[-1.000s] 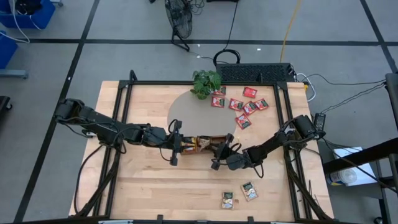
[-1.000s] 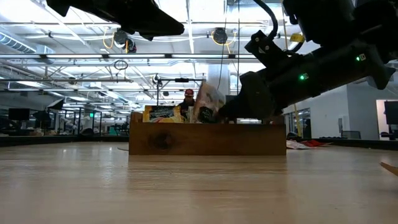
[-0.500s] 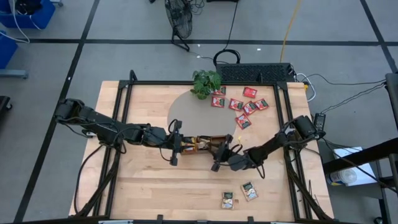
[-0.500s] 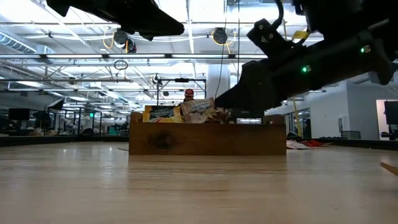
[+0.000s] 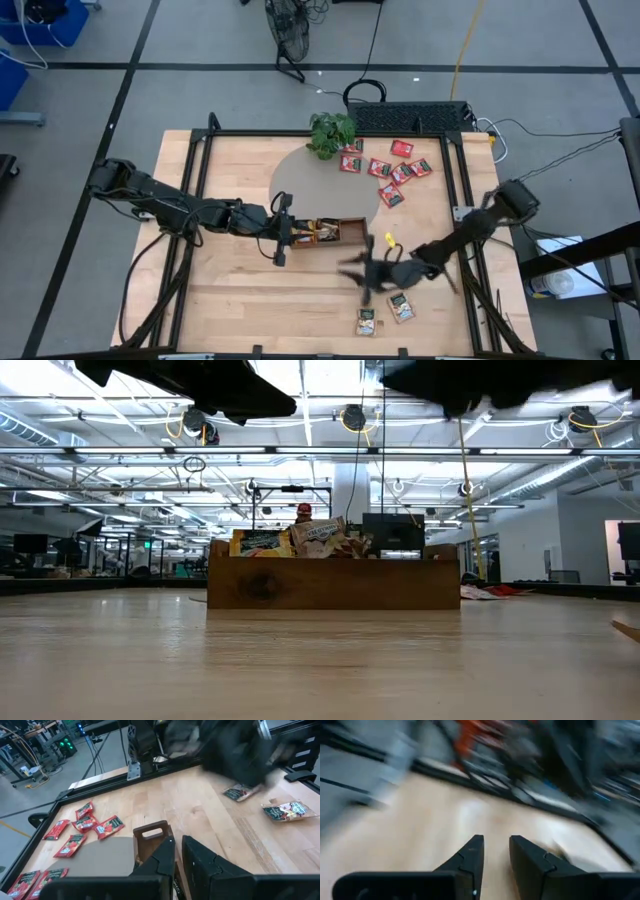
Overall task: Pick & Place Tea
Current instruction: Put the left brown tea bag into the middle slot of the wooden organizer
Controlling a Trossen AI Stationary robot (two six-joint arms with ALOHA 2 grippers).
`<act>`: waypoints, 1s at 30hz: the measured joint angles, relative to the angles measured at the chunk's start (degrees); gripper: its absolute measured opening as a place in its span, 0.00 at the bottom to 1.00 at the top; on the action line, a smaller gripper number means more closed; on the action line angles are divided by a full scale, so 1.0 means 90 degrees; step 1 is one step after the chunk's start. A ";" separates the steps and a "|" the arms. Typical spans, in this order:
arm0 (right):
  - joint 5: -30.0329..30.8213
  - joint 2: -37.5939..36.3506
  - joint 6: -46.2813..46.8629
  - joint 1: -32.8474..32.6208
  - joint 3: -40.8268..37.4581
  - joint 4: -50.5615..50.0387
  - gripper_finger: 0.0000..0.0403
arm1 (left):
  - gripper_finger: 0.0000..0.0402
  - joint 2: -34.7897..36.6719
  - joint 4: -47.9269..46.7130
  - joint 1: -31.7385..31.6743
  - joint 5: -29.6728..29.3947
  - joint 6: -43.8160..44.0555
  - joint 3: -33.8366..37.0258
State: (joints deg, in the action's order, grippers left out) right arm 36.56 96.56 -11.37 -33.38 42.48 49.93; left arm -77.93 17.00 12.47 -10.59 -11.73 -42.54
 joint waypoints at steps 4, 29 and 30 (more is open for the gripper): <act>-0.1466 -0.0589 0.0012 -0.0496 0.0000 -0.0004 0.20 | 0.10 0.0000 0.0000 0.0000 0.0002 0.0000 0.0000; -0.3460 -0.0721 0.6015 -0.0740 0.0721 -0.6369 0.54 | 0.10 0.0000 0.0000 -0.0002 0.0002 0.0000 0.0000; -0.3611 -0.0696 0.6153 -0.0702 0.0637 -0.6393 0.54 | 0.10 0.0000 0.0000 -0.0002 0.0000 0.0000 0.0000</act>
State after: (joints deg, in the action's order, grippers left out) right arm 4.06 90.30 44.01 -39.69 48.21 -7.61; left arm -77.93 16.99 12.45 -10.59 -11.73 -42.54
